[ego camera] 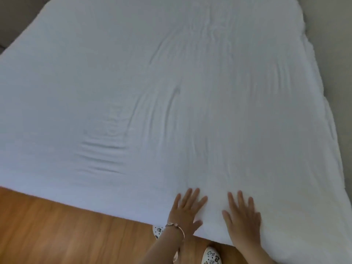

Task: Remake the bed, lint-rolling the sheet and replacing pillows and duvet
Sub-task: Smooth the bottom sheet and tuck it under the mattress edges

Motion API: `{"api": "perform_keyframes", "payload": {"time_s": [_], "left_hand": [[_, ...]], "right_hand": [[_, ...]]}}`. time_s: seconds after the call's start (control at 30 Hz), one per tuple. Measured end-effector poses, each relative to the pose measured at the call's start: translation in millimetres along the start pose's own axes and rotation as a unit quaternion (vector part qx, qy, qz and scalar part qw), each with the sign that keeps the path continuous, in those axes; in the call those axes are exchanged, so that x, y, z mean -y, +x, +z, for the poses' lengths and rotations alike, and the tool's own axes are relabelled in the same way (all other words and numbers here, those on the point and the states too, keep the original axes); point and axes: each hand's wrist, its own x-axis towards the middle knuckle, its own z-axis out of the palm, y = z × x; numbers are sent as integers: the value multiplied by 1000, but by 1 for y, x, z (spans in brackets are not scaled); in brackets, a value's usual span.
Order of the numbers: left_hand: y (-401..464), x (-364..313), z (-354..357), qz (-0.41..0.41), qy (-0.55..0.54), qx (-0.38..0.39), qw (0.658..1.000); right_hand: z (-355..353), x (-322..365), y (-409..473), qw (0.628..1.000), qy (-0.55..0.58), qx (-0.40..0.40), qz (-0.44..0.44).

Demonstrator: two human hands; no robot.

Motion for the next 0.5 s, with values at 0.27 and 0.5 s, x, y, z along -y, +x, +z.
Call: {"api": "perform_keyframes", "payload": {"time_s": [0.27,0.5], "left_hand": [[-94,162,4,-182,-145,21,972],[-175,349,-31,-307,-480,-38,821]], "right_hand": [[5,175,-12,984,0,155,-90],[-22,380,-21,960,208,174,-66]]}}
